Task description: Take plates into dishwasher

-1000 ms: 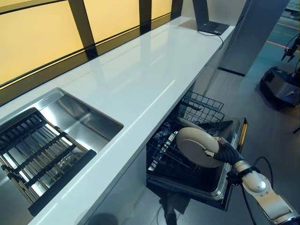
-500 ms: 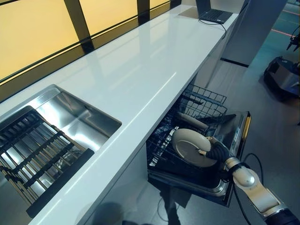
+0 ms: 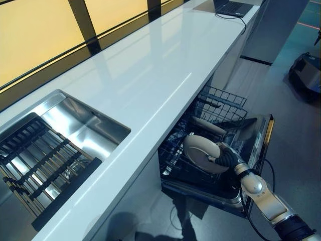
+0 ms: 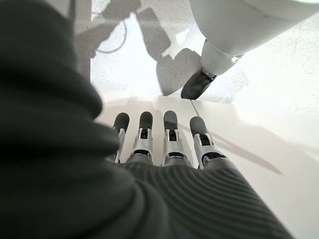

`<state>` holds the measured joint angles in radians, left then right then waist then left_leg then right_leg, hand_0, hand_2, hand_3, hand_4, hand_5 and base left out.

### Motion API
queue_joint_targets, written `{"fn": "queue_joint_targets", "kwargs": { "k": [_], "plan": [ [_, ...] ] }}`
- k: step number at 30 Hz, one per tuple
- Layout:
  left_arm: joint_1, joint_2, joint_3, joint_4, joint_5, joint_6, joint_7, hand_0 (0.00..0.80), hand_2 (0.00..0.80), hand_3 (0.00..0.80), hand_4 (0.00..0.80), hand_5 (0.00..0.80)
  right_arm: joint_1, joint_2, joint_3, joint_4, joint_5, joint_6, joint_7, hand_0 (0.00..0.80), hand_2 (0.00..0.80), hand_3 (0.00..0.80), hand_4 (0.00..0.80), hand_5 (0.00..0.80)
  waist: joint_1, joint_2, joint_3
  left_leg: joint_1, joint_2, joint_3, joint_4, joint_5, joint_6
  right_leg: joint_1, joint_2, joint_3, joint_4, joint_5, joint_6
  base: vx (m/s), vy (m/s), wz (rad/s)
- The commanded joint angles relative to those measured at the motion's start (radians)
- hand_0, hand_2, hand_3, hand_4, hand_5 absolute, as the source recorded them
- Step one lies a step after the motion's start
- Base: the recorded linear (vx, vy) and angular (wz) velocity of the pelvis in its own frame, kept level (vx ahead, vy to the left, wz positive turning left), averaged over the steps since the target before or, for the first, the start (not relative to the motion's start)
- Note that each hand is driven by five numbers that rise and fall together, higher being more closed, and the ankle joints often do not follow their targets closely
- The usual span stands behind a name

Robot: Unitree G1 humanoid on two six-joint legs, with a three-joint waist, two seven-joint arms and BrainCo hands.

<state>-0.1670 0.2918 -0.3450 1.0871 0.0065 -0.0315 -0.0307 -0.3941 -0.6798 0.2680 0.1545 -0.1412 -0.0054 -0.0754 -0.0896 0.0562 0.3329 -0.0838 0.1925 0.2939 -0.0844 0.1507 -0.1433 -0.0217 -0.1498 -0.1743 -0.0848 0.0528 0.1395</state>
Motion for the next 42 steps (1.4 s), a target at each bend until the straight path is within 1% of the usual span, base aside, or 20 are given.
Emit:
{"fn": "queue_joint_targets", "kwargs": {
  "k": [1,8,17,29,37,40,42],
  "plan": [
    [-0.066,0.013,-0.042,0.033,0.001,0.0,-0.012,0.0,0.0,0.0,0.0,0.0,-0.11,-0.002,0.012,-0.003,-0.02,-0.02,-0.026,0.8,0.8,0.8,0.8,0.8,0.02,-0.03,0.002,-0.065,-0.064,-0.066,-0.003,-0.025,0.047,-0.049,0.036,-0.041,0.067,-0.034,-0.051,0.0,0.0,0.0],
    [-0.083,0.011,-0.058,0.028,0.003,0.008,-0.012,0.0,0.0,0.0,0.0,0.0,-0.177,0.001,0.063,0.061,-0.067,-0.013,-0.014,0.8,0.8,0.8,0.8,0.8,0.032,-0.024,0.015,-0.068,-0.069,-0.077,-0.003,-0.025,0.049,-0.063,0.035,-0.046,0.073,-0.03,-0.051,-0.016,-0.002,0.02],
    [-0.096,0.014,-0.069,0.024,0.006,0.012,-0.019,0.0,0.0,0.0,0.0,0.0,-0.22,-0.002,0.111,0.092,-0.133,-0.001,0.001,0.8,0.8,0.8,0.8,0.8,0.042,-0.019,0.024,-0.069,-0.075,-0.088,-0.003,-0.026,0.053,-0.076,0.032,-0.054,0.084,-0.028,-0.05,-0.004,0.002,0.01],
    [-0.126,0.013,-0.091,0.012,0.003,0.03,-0.021,0.0,0.0,0.0,0.0,0.0,-0.281,0.0,0.204,0.169,-0.248,0.002,-0.02,0.8,0.8,0.8,0.8,0.8,0.057,-0.016,0.039,-0.078,-0.08,-0.103,-0.003,-0.021,0.056,-0.094,0.031,-0.065,0.092,-0.019,-0.046,-0.008,-0.003,0.03],
    [-0.142,0.008,-0.099,0.016,0.001,0.032,-0.017,0.0,0.0,0.0,0.0,0.0,-0.293,0.031,0.227,0.197,-0.236,0.026,-0.031,0.8,0.8,0.8,0.8,0.8,0.062,-0.014,0.043,-0.083,-0.082,-0.109,-0.003,-0.018,0.057,-0.101,0.029,-0.07,0.095,-0.016,-0.045,0.0,0.0,0.0],
    [-0.147,0.007,-0.102,0.019,0.004,0.034,-0.02,0.0,0.0,0.0,0.0,0.0,-0.288,0.05,0.235,0.208,-0.229,0.048,-0.047,0.8,0.8,0.8,0.8,0.8,0.064,-0.014,0.042,-0.082,-0.083,-0.111,-0.003,-0.02,0.059,-0.102,0.028,-0.074,0.098,-0.016,-0.044,0.0,0.0,0.0],
    [-0.149,0.006,-0.101,0.02,0.004,0.035,-0.021,0.0,0.0,0.0,0.0,0.0,-0.284,0.058,0.236,0.216,-0.222,0.046,-0.052,0.8,0.8,0.8,0.8,0.8,0.065,-0.014,0.041,-0.083,-0.083,-0.111,-0.003,-0.019,0.058,-0.102,0.027,-0.075,0.097,-0.015,-0.044,0.0,0.0,0.0]
  ]
}}
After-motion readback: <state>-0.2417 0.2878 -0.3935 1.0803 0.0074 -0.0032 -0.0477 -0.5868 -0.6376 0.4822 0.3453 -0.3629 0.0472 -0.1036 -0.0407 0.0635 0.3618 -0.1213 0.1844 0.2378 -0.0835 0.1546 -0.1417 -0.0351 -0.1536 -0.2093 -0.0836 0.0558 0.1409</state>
